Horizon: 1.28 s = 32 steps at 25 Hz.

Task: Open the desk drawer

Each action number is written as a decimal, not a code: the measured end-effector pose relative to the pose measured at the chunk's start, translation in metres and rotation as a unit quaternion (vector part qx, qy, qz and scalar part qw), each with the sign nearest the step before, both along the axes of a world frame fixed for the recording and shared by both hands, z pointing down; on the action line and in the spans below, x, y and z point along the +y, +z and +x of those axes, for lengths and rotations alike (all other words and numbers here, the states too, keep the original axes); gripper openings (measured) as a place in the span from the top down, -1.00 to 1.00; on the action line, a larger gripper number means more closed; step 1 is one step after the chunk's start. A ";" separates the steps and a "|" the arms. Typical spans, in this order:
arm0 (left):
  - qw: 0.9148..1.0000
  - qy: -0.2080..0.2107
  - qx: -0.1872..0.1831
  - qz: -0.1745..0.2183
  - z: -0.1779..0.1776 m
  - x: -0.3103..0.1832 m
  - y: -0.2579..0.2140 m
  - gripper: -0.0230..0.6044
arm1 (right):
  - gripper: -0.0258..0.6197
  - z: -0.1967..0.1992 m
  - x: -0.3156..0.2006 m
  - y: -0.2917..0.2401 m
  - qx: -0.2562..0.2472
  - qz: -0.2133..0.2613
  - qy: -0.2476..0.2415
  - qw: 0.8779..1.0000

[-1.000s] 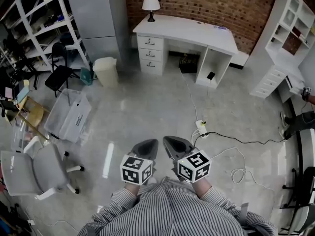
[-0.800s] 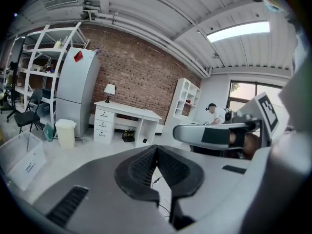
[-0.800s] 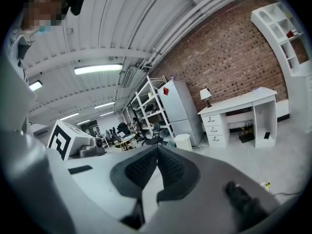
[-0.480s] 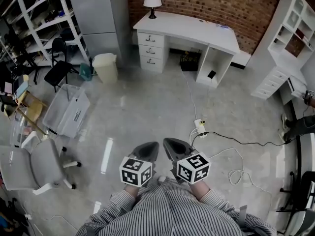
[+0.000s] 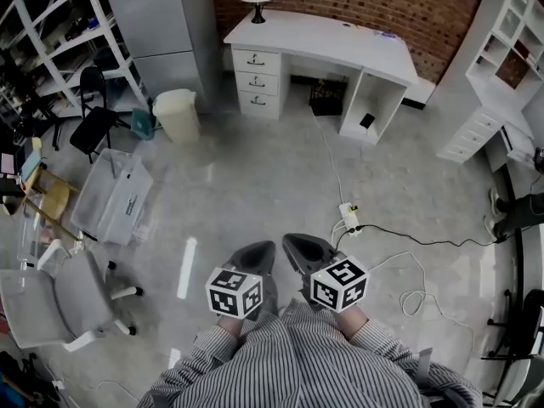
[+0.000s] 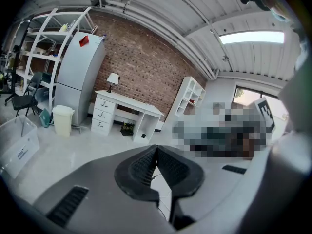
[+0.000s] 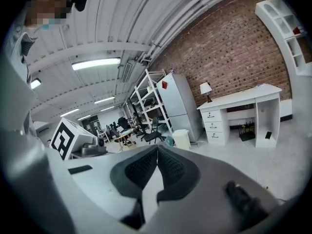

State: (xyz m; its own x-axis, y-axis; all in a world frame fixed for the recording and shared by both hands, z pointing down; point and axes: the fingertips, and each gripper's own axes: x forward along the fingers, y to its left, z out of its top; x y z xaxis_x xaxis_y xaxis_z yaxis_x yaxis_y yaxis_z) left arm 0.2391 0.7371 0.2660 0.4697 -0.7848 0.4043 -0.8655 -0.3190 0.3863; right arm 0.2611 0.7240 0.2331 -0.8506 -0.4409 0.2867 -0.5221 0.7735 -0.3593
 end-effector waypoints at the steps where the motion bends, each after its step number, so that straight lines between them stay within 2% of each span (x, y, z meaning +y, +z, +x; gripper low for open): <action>1: 1.000 0.002 0.000 0.000 -0.006 -0.013 0.001 0.89 | 0.87 -0.006 -0.014 0.001 0.002 0.004 0.005 1.000; 5: 1.000 0.011 -0.007 0.014 -0.042 -0.078 -0.007 0.89 | 0.87 -0.034 -0.083 0.001 0.002 0.010 0.039 0.999; 9: 0.999 0.023 -0.021 0.032 -0.092 -0.138 -0.024 0.89 | 0.87 -0.083 -0.145 -0.008 -0.008 0.010 0.054 0.998; 15: 0.999 0.019 -0.015 0.033 -0.159 -0.202 -0.027 0.89 | 0.87 -0.146 -0.204 -0.018 -0.011 0.025 0.056 0.998; 22: 1.000 0.031 -0.002 0.005 -0.185 -0.235 -0.008 0.89 | 0.87 -0.168 -0.243 -0.001 0.000 -0.009 0.072 0.997; 27: 1.000 0.017 0.022 -0.011 -0.200 -0.256 -0.004 0.89 | 0.87 -0.182 -0.268 0.009 0.016 -0.027 0.046 0.998; 32: 0.999 -0.008 0.027 -0.014 -0.228 -0.277 0.005 0.89 | 0.87 -0.199 -0.306 0.012 0.012 -0.031 0.047 0.998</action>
State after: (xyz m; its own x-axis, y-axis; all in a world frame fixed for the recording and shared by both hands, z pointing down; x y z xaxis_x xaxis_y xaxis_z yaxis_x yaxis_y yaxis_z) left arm 0.0110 0.4600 0.2714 0.4796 -0.7805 0.4010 -0.8477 -0.2941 0.4416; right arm 0.0624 0.4181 0.2449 -0.7985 -0.4994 0.3361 -0.6007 0.6977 -0.3904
